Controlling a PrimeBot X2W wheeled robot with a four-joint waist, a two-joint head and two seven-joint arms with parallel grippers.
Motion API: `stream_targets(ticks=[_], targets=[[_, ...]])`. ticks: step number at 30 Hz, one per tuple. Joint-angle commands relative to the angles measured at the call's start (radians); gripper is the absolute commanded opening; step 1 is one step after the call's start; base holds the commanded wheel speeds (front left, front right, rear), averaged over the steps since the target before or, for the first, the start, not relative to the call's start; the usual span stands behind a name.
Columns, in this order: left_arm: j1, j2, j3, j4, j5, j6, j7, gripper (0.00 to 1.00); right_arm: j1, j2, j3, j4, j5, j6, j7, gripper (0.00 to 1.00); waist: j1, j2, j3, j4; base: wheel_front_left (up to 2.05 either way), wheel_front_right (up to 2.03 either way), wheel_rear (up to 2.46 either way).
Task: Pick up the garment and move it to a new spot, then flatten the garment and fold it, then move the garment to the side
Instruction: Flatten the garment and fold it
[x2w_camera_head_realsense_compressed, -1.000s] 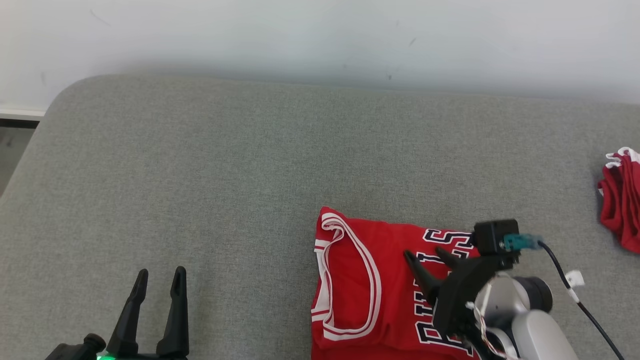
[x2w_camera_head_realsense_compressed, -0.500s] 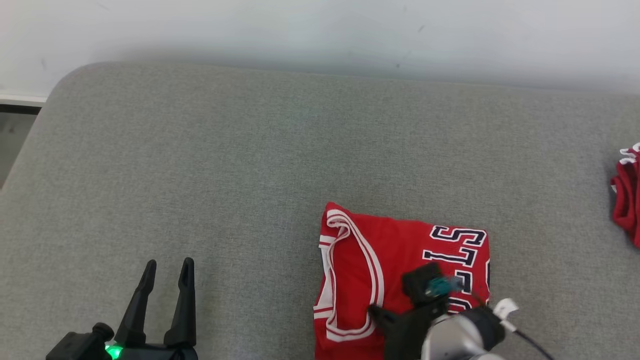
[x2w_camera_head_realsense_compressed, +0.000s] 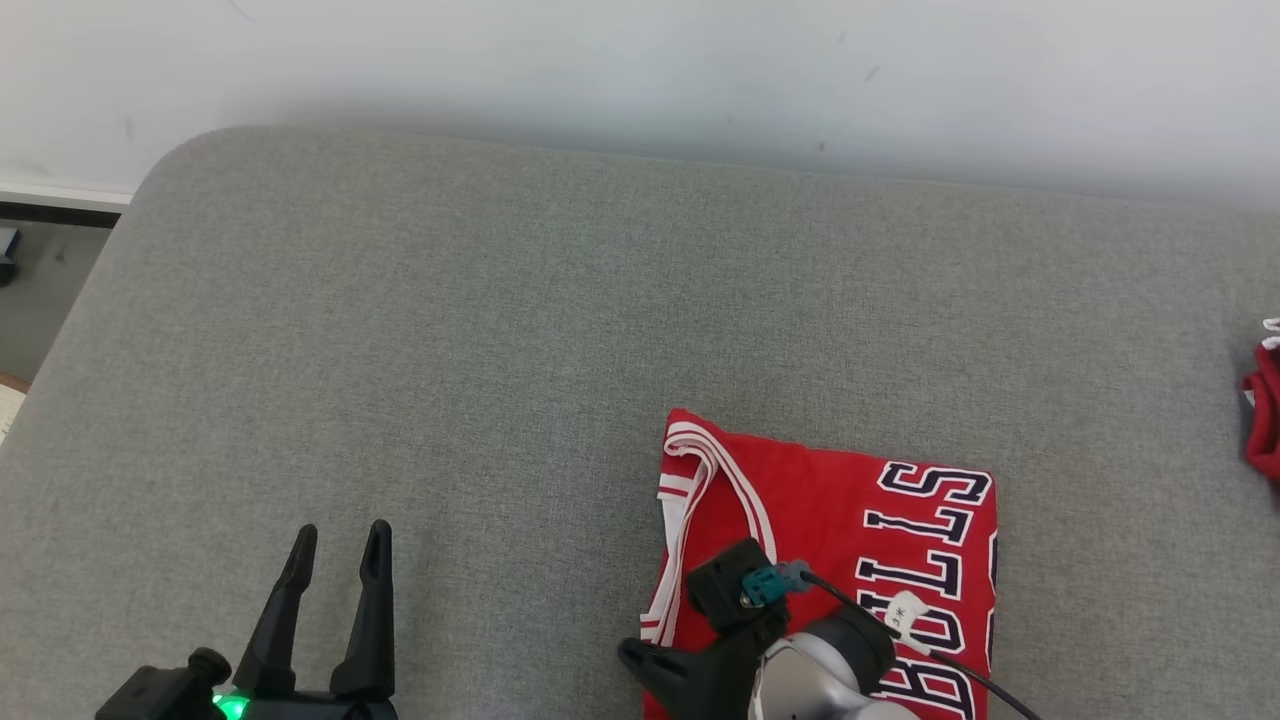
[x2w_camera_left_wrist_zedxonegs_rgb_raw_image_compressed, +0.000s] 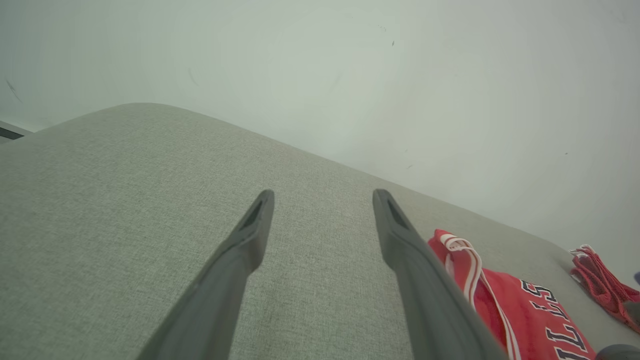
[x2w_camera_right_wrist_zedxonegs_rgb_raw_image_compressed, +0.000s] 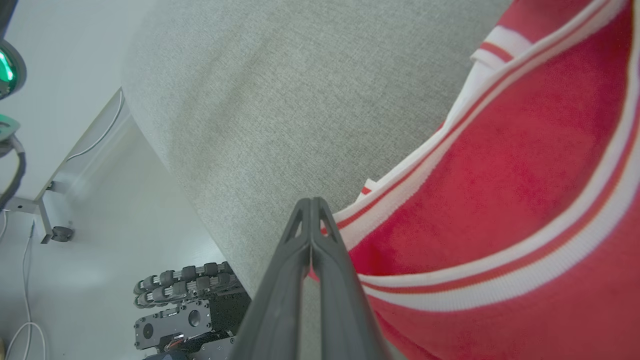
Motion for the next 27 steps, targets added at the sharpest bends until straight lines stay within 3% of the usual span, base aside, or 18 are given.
stream_targets(ticks=[1, 9, 13, 19, 27], targets=[[-0.002, 0.006, 0.000, 0.003, -0.001, 0.001, -0.003, 1.00, -0.016, -0.001, 0.007, 0.006, 0.016, 0.001, -0.009, 0.00, 0.0000, 0.0000, -0.001, 0.001, 0.00, 0.00, 0.00], [0.002, 0.003, -0.014, 0.006, 0.006, 0.001, -0.003, 1.00, -0.124, -0.001, 0.038, 0.084, 0.093, 0.001, -0.071, 0.00, 0.0000, 0.0000, -0.009, 0.011, 0.00, 0.00, 0.00], [0.011, 0.002, -0.013, 0.000, 0.007, 0.001, -0.003, 1.00, -0.140, -0.001, -0.039, 0.104, -0.001, 0.001, -0.067, 0.00, 0.0000, 0.0000, -0.011, 0.016, 0.00, 0.00, 0.00], [0.014, -0.011, -0.007, -0.010, 0.010, 0.001, -0.003, 1.00, -0.097, -0.001, -0.077, 0.092, -0.121, 0.001, 0.036, 0.00, 0.0000, 0.0000, 0.002, 0.029, 0.00, 0.00, 0.00], [-0.024, -0.027, -0.016, 0.001, 0.015, 0.001, -0.003, 1.00, -0.138, 0.000, -0.009, 0.130, -0.079, 0.001, -0.022, 0.00, 0.0000, 0.0000, 0.030, 0.054, 0.00, 0.00, 0.00]])
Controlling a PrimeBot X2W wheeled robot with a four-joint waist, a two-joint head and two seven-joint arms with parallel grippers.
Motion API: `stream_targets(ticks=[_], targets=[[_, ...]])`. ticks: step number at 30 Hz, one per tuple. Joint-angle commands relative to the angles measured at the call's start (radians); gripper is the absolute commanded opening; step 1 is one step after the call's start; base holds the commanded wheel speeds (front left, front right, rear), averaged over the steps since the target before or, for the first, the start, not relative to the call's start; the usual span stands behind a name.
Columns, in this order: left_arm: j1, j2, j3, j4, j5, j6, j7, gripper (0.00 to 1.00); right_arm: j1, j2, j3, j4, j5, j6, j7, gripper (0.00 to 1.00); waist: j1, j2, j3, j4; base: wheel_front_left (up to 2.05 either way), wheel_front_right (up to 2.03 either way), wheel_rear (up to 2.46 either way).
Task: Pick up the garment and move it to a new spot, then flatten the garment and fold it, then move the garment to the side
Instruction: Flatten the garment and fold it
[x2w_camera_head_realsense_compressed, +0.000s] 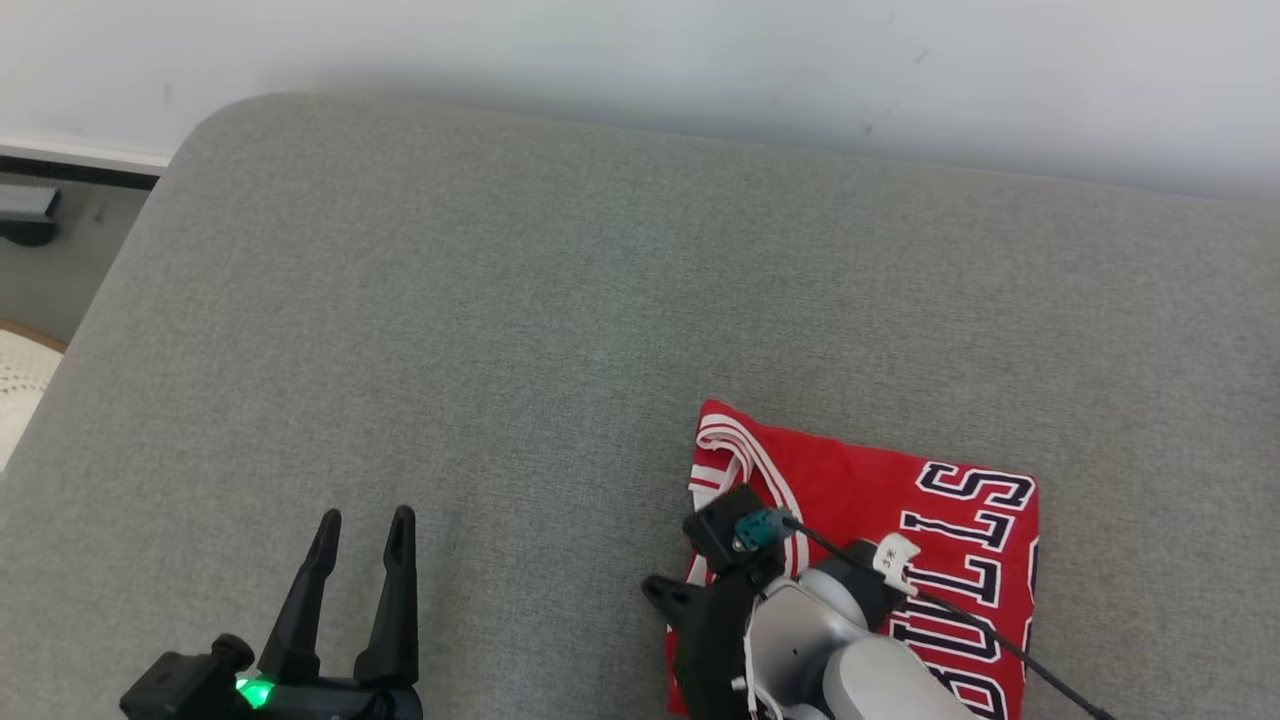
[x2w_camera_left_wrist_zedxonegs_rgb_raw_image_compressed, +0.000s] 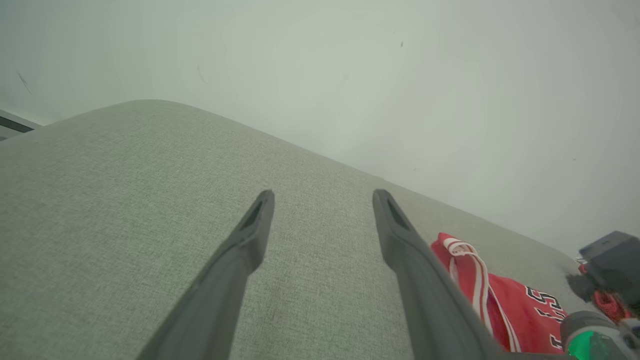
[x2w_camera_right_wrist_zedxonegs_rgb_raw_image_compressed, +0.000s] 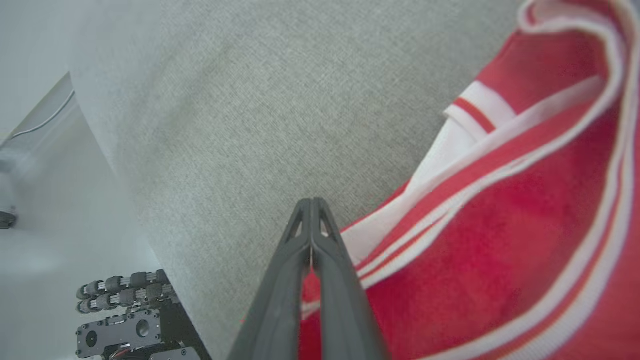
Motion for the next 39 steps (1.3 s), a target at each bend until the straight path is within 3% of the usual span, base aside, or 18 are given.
stream_targets(ticks=[1, 8, 13, 18, 23, 27, 32, 39], targets=[[-0.015, -0.003, 0.000, 0.006, 0.011, 0.001, -0.003, 1.00, -0.030, 0.000, 0.016, 0.014, 0.031, 0.001, -0.031, 0.00, 0.0000, -0.0001, 0.011, 0.014, 0.00, 0.00, 0.00], [-0.022, -0.007, -0.006, 0.015, 0.004, 0.001, -0.003, 1.00, -0.123, 0.001, 0.095, 0.105, 0.136, 0.001, -0.113, 0.00, 0.0000, -0.0001, 0.021, 0.034, 0.00, 0.00, 0.00], [-0.012, -0.003, 0.003, 0.011, 0.001, 0.001, -0.003, 1.00, -0.159, 0.000, 0.084, 0.093, 0.152, 0.001, -0.160, 0.00, 0.0000, -0.0001, 0.012, 0.031, 0.00, 0.00, 0.00], [0.014, 0.006, 0.023, -0.007, 0.007, 0.001, -0.003, 1.00, -0.130, 0.000, -0.059, 0.004, 0.046, 0.001, -0.193, 0.00, 0.0000, -0.0001, -0.009, 0.012, 0.00, 0.00, 0.00], [0.035, 0.004, 0.031, -0.026, 0.015, 0.001, -0.003, 1.00, -0.006, 0.000, -0.220, -0.164, -0.112, 0.001, -0.129, 0.00, 0.0000, -0.0001, -0.014, -0.007, 0.00, 0.00, 0.00], [0.035, 0.000, 0.033, -0.033, 0.015, 0.001, -0.003, 1.00, 0.130, 0.001, -0.282, -0.286, -0.185, 0.001, -0.076, 0.00, 0.0000, -0.0001, -0.007, -0.017, 0.00, 0.00, 0.00], [0.015, -0.002, 0.036, -0.032, 0.018, 0.001, -0.003, 1.00, 0.227, 0.001, -0.270, -0.320, -0.184, 0.001, -0.050, 0.00, 0.0000, -0.0001, 0.010, -0.025, 0.00, 0.00, 0.00], [-0.021, -0.005, 0.020, -0.012, 0.022, 0.001, -0.003, 1.00, 0.166, 0.000, -0.178, -0.192, -0.162, 0.001, -0.074, 0.00, 0.0000, -0.0001, 0.028, -0.012, 0.00, 0.00, 0.00]])
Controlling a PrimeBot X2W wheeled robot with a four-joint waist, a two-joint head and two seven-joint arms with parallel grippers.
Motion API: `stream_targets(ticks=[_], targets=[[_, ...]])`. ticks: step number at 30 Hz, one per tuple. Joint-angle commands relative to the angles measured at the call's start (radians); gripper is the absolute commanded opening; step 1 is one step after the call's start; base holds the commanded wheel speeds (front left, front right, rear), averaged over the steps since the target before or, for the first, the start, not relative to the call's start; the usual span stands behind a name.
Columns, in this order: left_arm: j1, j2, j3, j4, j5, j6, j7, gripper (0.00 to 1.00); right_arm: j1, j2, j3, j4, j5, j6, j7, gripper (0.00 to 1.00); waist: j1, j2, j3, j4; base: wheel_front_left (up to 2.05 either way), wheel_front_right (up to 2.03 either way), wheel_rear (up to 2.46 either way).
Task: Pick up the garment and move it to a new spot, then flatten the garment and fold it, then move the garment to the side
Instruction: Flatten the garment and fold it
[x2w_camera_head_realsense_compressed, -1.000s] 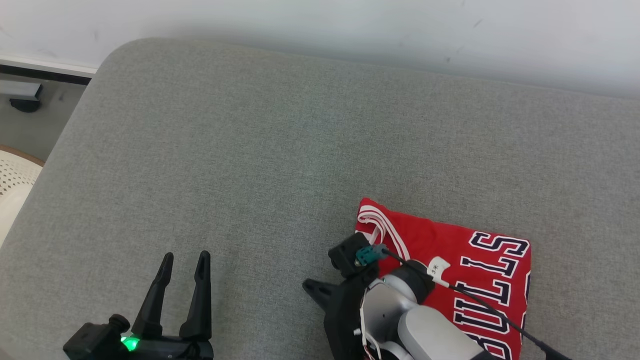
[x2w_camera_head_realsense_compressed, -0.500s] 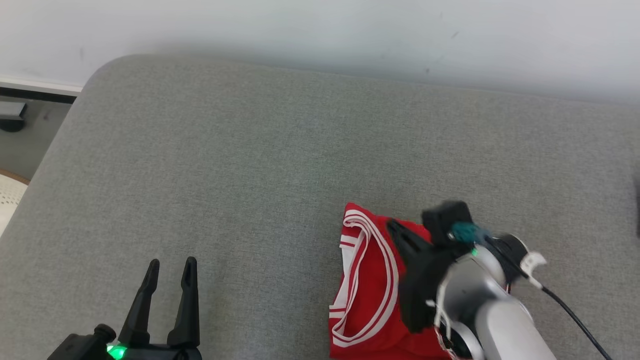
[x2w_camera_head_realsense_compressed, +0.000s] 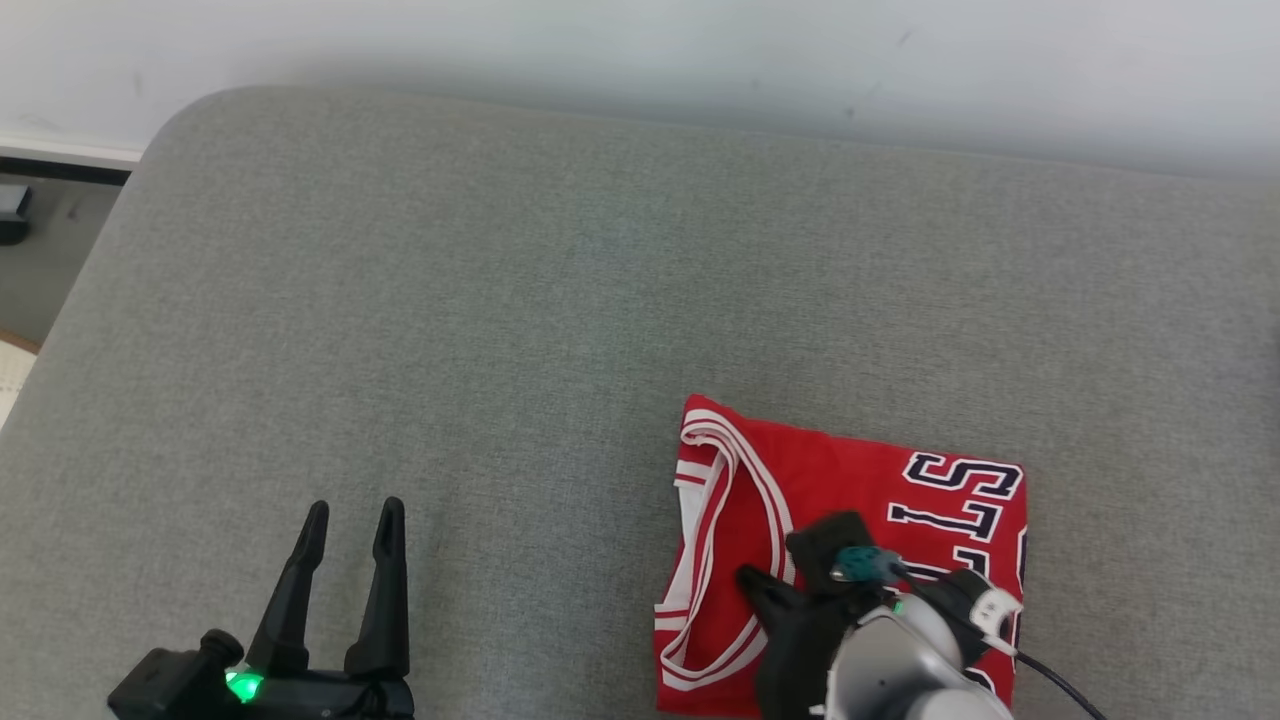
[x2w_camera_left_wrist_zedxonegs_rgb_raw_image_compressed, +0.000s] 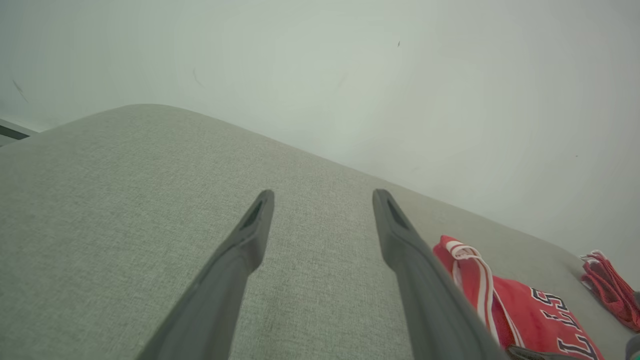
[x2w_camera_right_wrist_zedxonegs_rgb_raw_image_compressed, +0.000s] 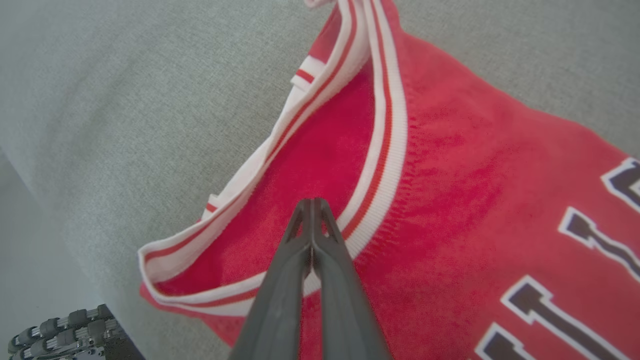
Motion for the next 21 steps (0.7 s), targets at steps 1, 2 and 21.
stream_targets(ticks=[1, 2, 21], targets=[[-0.018, -0.001, -0.005, 0.006, 0.001, 0.001, -0.003, 1.00, -0.026, 0.000, 0.020, 0.038, 0.010, 0.000, -0.008, 0.00, 0.0000, 0.0000, 0.006, 0.011, 0.00, 0.00, 0.00], [-0.021, -0.001, -0.008, 0.010, -0.001, 0.001, -0.003, 1.00, -0.043, 0.000, 0.032, 0.068, 0.019, 0.001, -0.011, 0.00, 0.0000, 0.0000, 0.007, 0.016, 0.00, 0.00, 0.00], [0.021, 0.025, -0.026, 0.015, -0.027, 0.001, -0.003, 1.00, -0.210, 0.000, 0.207, 0.286, 0.196, 0.001, -0.114, 0.00, 0.0000, 0.0000, -0.031, 0.078, 0.00, 0.00, 0.00]])
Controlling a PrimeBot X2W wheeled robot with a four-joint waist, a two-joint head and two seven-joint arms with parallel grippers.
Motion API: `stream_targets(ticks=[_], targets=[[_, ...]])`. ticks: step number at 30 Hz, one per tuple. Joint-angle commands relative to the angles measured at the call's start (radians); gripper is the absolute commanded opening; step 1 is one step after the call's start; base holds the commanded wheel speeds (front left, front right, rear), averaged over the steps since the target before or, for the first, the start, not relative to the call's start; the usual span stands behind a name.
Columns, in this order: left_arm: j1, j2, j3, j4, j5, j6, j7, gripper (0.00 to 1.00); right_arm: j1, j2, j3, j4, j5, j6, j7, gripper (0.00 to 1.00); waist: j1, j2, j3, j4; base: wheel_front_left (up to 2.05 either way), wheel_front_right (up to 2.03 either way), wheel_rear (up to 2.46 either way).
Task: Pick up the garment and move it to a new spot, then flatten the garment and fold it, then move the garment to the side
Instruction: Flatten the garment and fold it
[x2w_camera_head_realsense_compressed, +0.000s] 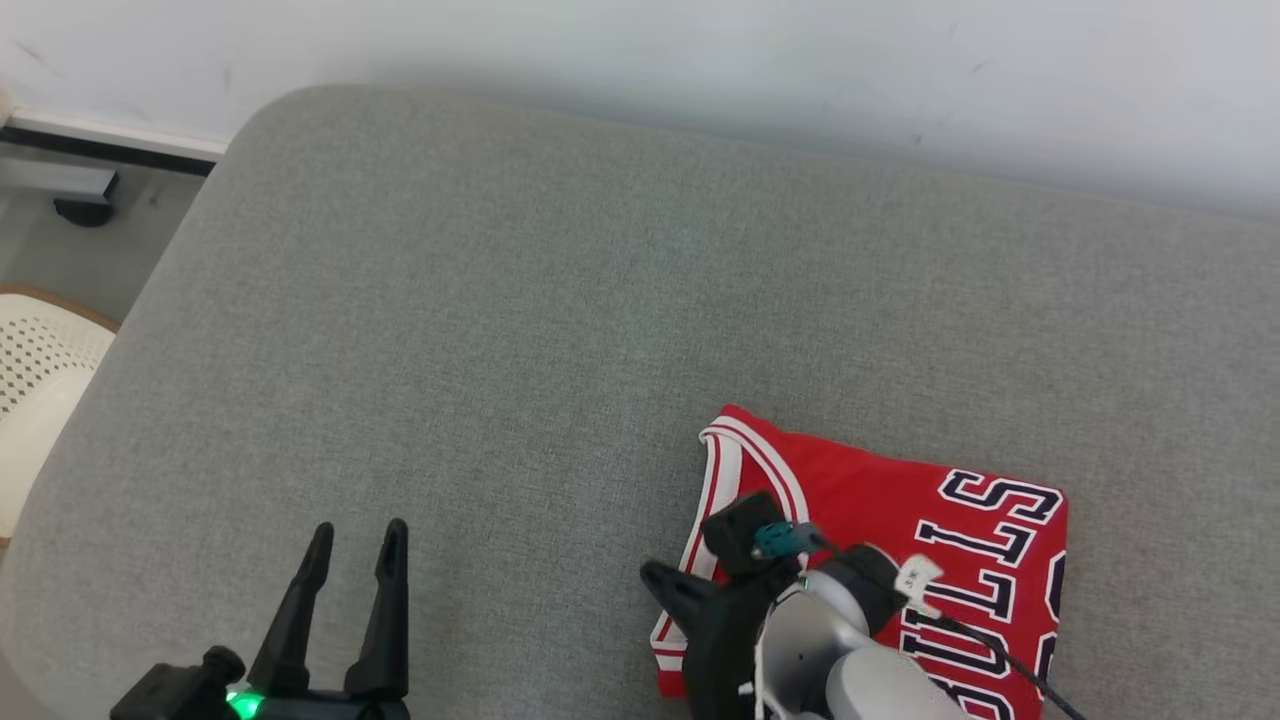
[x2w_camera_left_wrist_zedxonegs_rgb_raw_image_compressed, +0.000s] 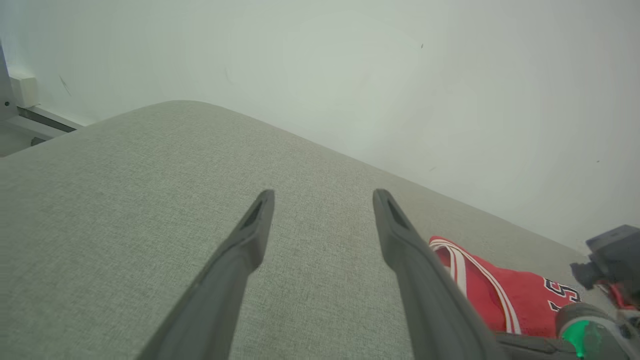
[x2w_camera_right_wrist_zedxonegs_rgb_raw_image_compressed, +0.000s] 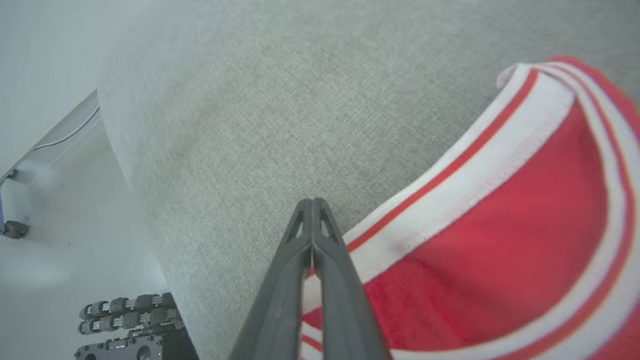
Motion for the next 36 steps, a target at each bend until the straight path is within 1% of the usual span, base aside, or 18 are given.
stream_targets(ticks=[1, 2, 3, 5, 7, 12, 14, 16, 18, 19, 21, 24, 27, 29, 32, 36], targets=[[0.011, 0.004, 0.006, -0.006, 0.003, 0.001, -0.003, 1.00, -0.001, -0.001, -0.005, -0.019, 0.016, 0.001, -0.011, 0.00, 0.0000, 0.0000, -0.017, -0.007, 0.00, 0.00, 0.00], [0.018, 0.006, 0.012, -0.007, 0.006, 0.001, -0.003, 1.00, 0.004, -0.001, -0.015, -0.041, 0.028, 0.001, -0.020, 0.48, 0.0000, 0.0000, -0.028, -0.013, 0.00, 0.00, 0.00], [0.026, 0.008, 0.017, -0.010, 0.009, 0.001, -0.003, 1.00, 0.019, -0.001, -0.032, -0.066, 0.046, 0.001, -0.027, 1.00, 0.0000, 0.0000, -0.039, -0.020, 0.00, 0.00, 0.00], [0.042, 0.011, 0.028, -0.015, 0.016, 0.001, -0.003, 1.00, 0.048, -0.001, -0.072, -0.115, 0.057, 0.001, -0.036, 1.00, 0.0000, 0.0000, -0.063, -0.036, 0.00, 0.00, 0.00], [0.055, 0.013, 0.044, -0.019, 0.026, 0.001, -0.003, 1.00, 0.080, -0.001, -0.132, -0.171, 0.063, 0.001, -0.045, 1.00, 0.0000, 0.0000, -0.088, -0.055, 0.00, 0.00, 0.00], [0.084, 0.004, 0.084, -0.018, 0.052, 0.006, -0.003, 1.00, 0.198, -0.001, -0.316, -0.296, 0.043, 0.001, -0.071, 1.00, 0.0000, 0.0000, -0.148, -0.109, 0.00, 0.00, 0.00], [0.087, 0.001, 0.098, -0.022, 0.077, 0.017, -0.003, 1.00, 0.230, 0.000, -0.382, -0.346, 0.028, 0.001, -0.115, 1.00, 0.0000, 0.0000, -0.165, -0.134, 0.00, 0.00, 0.00], [0.097, -0.011, 0.117, -0.028, 0.092, 0.027, -0.003, 1.00, 0.266, 0.000, -0.436, -0.368, -0.011, 0.001, -0.157, 1.00, 0.0000, 0.0000, -0.180, -0.159, 0.00, 0.00, 0.00], [0.104, -0.014, 0.125, -0.022, 0.116, 0.036, -0.003, 1.00, 0.284, 0.000, -0.469, -0.383, -0.005, 0.001, -0.217, 1.00, 0.0000, 0.0000, -0.191, -0.182, 0.00, 0.00, 0.00], [0.103, -0.019, 0.128, -0.018, 0.124, 0.039, -0.003, 1.00, 0.298, 0.000, -0.494, -0.377, 0.004, 0.001, -0.242, 1.00, 0.0000, 0.0000, -0.193, -0.192, 0.00, 0.00, 0.00], [0.094, -0.024, 0.134, -0.009, 0.148, 0.041, -0.003, 1.00, 0.303, 0.000, -0.518, -0.360, -0.013, 0.001, -0.294, 1.00, 0.0000, 0.0000, -0.198, -0.211, 0.00, 0.00, 0.00], [0.080, -0.031, 0.138, 0.020, 0.188, 0.045, -0.003, 1.00, 0.317, -0.001, -0.544, -0.320, -0.050, 0.001, -0.369, 1.00, 0.0000, 0.0000, -0.208, -0.232, 0.00, 0.00, 0.00], [0.073, -0.041, 0.148, 0.051, 0.224, 0.048, -0.003, 1.00, 0.323, -0.001, -0.562, -0.275, -0.056, 0.001, -0.447, 1.00, 0.0000, 0.0000, -0.220, -0.249, 0.00, 0.00, 0.00], [0.084, -0.031, 0.141, 0.081, 0.273, 0.058, -0.003, 1.00, 0.331, -0.001, -0.580, -0.244, -0.073, 0.001, -0.490, 1.00, 0.0000, 0.0000, -0.229, -0.258, 0.00, 0.00, 0.00], [0.092, -0.040, 0.148, 0.101, 0.297, 0.065, -0.003, 1.00, 0.343, -0.001, -0.589, -0.208, -0.096, 0.001, -0.533, 1.00, 0.0000, 0.0000, -0.240, -0.270, 0.00, 0.00, 0.00], [0.119, -0.056, 0.181, 0.111, 0.312, 0.061, -0.003, 1.00, 0.358, -0.012, -0.550, -0.160, -0.137, 0.001, -0.567, 1.00, 0.0000, 0.0000, -0.247, -0.285, 0.00, 0.00, 0.00]])
